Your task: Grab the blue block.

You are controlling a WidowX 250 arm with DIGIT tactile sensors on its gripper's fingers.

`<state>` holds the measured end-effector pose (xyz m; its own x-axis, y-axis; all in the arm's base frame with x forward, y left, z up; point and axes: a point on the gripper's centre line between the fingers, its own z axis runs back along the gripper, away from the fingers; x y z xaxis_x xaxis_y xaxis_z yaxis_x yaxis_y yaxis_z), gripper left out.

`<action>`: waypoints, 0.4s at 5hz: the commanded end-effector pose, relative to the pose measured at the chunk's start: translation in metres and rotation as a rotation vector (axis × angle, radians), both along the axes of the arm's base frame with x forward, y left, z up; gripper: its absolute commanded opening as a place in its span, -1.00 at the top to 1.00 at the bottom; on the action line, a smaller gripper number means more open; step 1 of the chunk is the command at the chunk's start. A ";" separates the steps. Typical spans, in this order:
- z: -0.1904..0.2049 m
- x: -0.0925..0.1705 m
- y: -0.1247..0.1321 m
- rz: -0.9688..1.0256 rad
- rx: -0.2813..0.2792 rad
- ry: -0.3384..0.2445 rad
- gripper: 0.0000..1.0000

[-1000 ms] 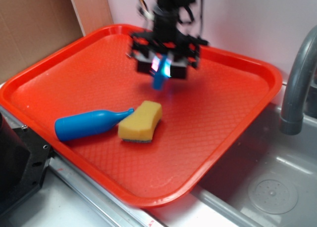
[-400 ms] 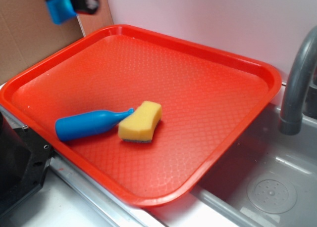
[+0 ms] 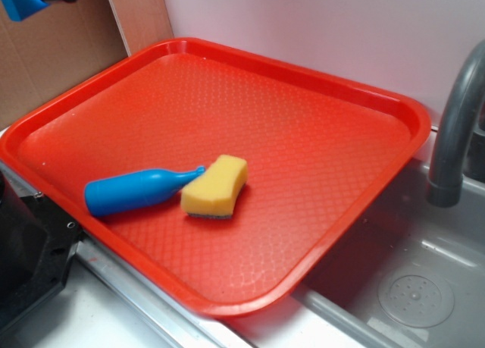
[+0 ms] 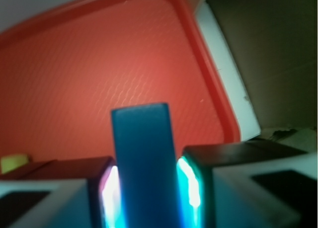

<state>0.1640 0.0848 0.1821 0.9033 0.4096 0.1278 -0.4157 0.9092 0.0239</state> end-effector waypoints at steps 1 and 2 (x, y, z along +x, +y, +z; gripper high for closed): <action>0.006 0.005 0.007 -0.003 -0.018 -0.087 1.00; 0.000 0.008 0.003 0.006 -0.004 -0.072 1.00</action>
